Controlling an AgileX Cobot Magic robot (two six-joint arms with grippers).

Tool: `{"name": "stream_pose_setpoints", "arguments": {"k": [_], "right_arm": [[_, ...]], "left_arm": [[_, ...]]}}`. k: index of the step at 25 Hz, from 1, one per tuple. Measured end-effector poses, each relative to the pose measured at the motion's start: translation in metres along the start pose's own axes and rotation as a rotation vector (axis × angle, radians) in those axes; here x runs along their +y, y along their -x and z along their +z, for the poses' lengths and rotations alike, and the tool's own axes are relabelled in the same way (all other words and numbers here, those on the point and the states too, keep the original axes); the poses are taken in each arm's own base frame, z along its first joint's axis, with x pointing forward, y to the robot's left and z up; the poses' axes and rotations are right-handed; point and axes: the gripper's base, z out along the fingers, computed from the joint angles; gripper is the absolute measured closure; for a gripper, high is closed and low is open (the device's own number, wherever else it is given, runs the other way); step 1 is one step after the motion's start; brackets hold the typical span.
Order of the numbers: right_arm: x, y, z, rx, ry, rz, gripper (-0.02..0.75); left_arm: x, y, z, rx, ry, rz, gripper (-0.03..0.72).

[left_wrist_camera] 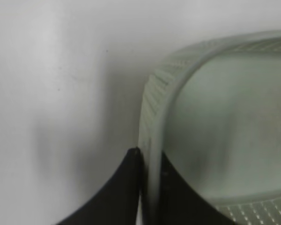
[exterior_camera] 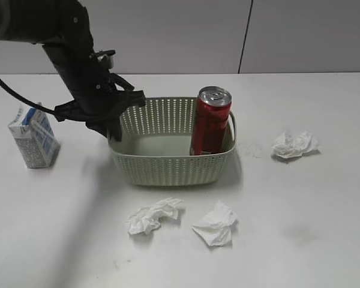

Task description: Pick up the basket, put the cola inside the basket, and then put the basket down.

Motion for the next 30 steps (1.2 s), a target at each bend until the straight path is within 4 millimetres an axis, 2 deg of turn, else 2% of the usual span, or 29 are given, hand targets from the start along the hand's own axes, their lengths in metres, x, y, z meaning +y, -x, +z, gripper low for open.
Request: {"name": "stream_pose_setpoints", "arguments": {"k": [3,8,11,14,16,24,30], "right_arm": [[0.000,0.000,0.000,0.000,0.000,0.000,0.145],[0.000,0.000,0.000,-0.001,0.000,0.000,0.145],[0.000,0.000,0.000,-0.001,0.000,0.000,0.145],[0.000,0.000,0.000,-0.001,0.000,-0.001,0.145],[0.000,0.000,0.000,-0.001,0.000,-0.001,0.145],[0.000,0.000,0.000,-0.001,0.000,-0.001,0.145],[0.000,0.000,0.000,-0.001,0.000,-0.001,0.145]], "left_arm": [[-0.001,-0.001,0.002,0.030,-0.010,0.004,0.498],[0.000,-0.003,0.006,0.064,-0.005,0.016,0.168],[0.005,-0.005,0.004,0.101,0.000,0.013,0.037],[0.016,-0.004,-0.002,0.138,-0.001,-0.001,0.004],[0.024,-0.002,-0.014,0.138,-0.008,-0.005,-0.001],[0.041,-0.004,-0.096,0.018,-0.052,0.040,-0.005],[0.071,-0.008,-0.145,-0.080,-0.019,0.074,0.002]]}}
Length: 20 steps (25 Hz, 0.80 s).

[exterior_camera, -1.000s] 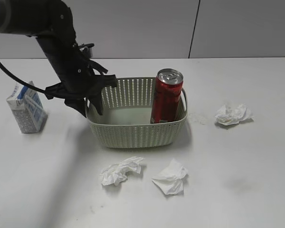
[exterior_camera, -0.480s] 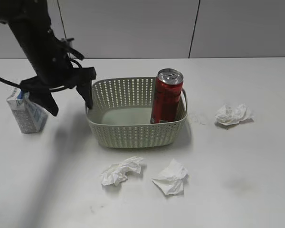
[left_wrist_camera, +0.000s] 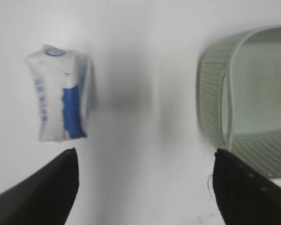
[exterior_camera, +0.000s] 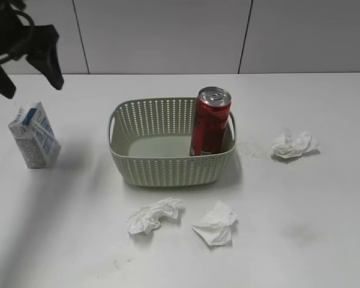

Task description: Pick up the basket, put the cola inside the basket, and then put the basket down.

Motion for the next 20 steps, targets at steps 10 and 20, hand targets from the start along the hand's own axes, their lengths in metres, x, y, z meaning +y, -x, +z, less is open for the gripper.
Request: {"name": "stream_pose_setpoints", "arguments": {"k": [10,20], "right_arm": [[0.000,0.000,0.000,0.000,0.000,0.000,0.145],[0.000,0.000,0.000,0.000,0.000,0.000,0.145]], "left_arm": [[0.022,-0.030,-0.073,-0.175,0.155,0.029,0.037],[0.018,-0.152,-0.112,-0.268,0.206,0.064,0.061]]}}
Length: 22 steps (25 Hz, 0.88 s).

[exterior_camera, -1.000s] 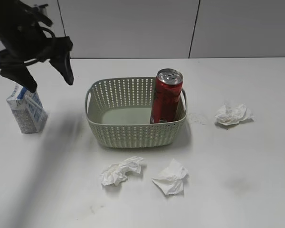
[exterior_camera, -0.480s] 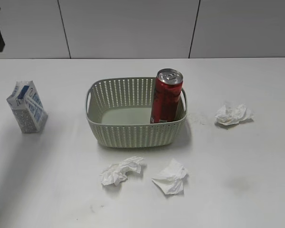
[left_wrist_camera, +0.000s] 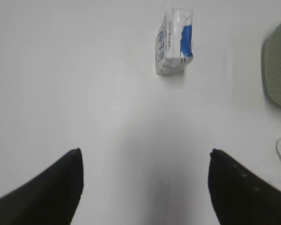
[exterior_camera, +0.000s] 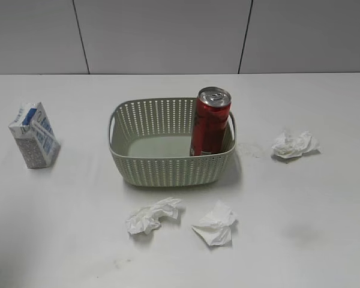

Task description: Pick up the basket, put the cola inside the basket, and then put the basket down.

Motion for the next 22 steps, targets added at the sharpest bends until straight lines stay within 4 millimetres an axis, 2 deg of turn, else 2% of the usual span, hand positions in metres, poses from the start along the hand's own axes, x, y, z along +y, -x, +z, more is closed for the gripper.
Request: {"name": "stream_pose_setpoints", "arguments": {"k": [4,8,12,18,22], "right_arm": [[0.000,0.000,0.000,0.000,0.000,0.000,0.145],[0.000,0.000,0.000,0.000,0.000,0.000,0.145],[0.000,0.000,0.000,0.000,0.000,0.000,0.145],[0.000,0.000,0.000,0.000,0.000,0.000,0.145],[0.000,0.000,0.000,0.000,0.000,0.000,0.145]], "left_arm": [[0.000,-0.051,-0.016,-0.063,0.002,0.006,0.082],[0.001,-0.092,-0.017,-0.158,0.003,0.010,0.093],[0.002,-0.129,-0.010,-0.251,0.004,0.014,0.096],[0.004,-0.174,0.002,-0.356,0.003,0.021,0.096],[0.005,-0.191,0.001,-0.428,0.001,0.028,0.096]]}}
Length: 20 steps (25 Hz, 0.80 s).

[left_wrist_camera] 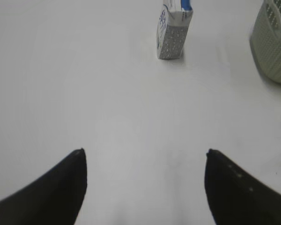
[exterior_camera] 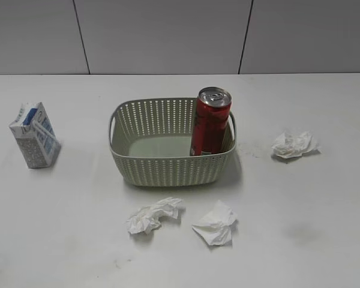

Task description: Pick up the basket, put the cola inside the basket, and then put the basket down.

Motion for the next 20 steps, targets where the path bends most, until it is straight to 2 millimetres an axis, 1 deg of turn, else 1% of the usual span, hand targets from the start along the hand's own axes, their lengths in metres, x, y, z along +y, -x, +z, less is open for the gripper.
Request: {"name": "stream_pose_setpoints", "arguments": {"k": [8,20], "right_arm": [[0.000,0.000,0.000,0.000,0.000,0.000,0.145],[0.000,0.000,-0.001,-0.008,0.000,0.000,0.146]], "left_arm": [[-0.001,-0.016,-0.020,-0.167,0.002,0.016,0.096],[0.000,-0.018,-0.022,-0.173,0.011,0.022,0.101]]}}
